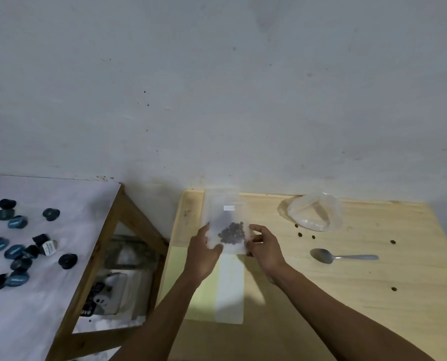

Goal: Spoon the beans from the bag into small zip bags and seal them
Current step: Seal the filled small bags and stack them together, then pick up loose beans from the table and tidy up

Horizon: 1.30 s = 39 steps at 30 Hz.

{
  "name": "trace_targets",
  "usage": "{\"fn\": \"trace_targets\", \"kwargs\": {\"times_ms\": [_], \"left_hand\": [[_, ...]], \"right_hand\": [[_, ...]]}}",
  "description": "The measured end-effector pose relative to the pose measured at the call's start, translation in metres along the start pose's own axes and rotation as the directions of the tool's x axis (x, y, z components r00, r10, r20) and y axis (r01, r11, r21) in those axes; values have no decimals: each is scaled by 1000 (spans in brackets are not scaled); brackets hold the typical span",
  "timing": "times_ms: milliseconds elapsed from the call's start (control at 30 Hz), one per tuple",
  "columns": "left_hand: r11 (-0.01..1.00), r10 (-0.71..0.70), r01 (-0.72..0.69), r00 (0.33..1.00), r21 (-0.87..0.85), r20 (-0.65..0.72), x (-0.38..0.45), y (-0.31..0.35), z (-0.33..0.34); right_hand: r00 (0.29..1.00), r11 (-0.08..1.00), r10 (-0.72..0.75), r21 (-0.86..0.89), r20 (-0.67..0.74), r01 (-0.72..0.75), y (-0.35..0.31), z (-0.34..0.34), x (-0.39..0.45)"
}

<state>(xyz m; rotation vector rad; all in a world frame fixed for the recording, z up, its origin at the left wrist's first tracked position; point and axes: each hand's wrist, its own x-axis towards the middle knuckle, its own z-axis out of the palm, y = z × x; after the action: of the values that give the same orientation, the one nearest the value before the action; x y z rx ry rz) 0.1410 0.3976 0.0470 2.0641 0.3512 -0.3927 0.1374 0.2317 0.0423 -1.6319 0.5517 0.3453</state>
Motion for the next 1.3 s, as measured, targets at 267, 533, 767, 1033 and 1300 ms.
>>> {"fn": "trace_targets", "kwargs": {"times_ms": [267,533,767,1033,1300], "left_hand": [[969,-123,136,990,205,-71,66,2,-4],[966,-180,190,981,177,-69,76,-7,3],[885,445,-384,864,263,-234,22,8,42],[814,482,-492,869,309,113,-11,0,157],[663,463,-415,881,623,95,-15,-17,199]], "right_hand": [[997,982,-54,-177,61,64,-21,23,36],[993,971,-16,-236,121,44,-16,20,41],[956,858,-295,-443,-10,260,8,-50,26],[952,676,-293,-722,-83,145,33,-145,37],[967,599,-255,-784,4,161,43,-150,62]]}}
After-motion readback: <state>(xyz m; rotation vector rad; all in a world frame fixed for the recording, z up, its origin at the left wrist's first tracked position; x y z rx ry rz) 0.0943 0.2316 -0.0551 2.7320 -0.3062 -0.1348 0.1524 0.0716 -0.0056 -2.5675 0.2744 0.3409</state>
